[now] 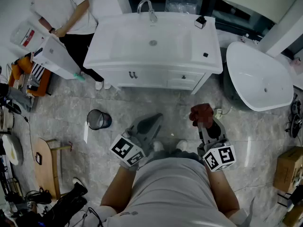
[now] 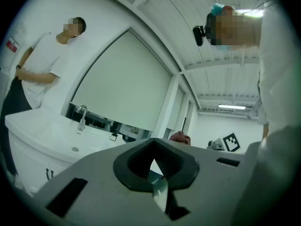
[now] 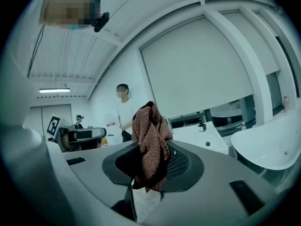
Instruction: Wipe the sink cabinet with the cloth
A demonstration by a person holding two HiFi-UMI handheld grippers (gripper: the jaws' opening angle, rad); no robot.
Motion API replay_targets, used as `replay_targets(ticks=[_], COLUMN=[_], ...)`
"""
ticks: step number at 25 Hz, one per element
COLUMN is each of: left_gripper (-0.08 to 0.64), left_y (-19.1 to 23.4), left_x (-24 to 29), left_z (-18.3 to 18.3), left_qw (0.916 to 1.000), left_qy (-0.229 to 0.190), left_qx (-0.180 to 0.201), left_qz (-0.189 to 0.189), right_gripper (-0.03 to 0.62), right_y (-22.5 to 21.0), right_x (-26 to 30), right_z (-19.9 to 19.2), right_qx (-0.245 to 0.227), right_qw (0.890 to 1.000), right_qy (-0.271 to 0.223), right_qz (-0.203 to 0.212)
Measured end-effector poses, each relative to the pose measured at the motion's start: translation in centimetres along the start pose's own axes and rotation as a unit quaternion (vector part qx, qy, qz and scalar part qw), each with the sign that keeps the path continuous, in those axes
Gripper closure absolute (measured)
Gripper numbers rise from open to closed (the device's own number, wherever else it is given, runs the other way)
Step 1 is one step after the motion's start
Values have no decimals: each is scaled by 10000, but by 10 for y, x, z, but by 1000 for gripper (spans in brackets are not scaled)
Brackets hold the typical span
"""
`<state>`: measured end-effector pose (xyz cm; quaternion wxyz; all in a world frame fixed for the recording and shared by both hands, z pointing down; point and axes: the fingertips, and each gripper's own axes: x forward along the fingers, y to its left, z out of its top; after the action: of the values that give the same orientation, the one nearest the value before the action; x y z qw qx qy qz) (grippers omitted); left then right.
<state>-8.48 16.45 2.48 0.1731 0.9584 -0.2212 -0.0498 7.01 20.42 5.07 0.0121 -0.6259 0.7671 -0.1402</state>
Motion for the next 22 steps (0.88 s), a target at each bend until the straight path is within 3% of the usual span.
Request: replay_targets(ticks=[7,10,15,22], left_gripper=[549,549,549,549], left_y=[21,33,48,65], left_x=[-15,-25,-38,-46], left_z=[-4,-4,-6,0], left_qw=[9992,9993,9994,9999], left_qy=[388,307,285,146], left_qx=[28,-95,151,31], left_qz=[-97,-170,-111,-38], right_gripper=[471,471,471,471], right_y=[24,32,45,55], right_x=[16,22,35,53], right_z=[-1,-3,-11,-13], right_qx=[-80,-109,-70,-28], right_qw=[9999,9998,9998,9999], right_qy=[11,35,122,96], right_qz=[-64,-136,-173,-116])
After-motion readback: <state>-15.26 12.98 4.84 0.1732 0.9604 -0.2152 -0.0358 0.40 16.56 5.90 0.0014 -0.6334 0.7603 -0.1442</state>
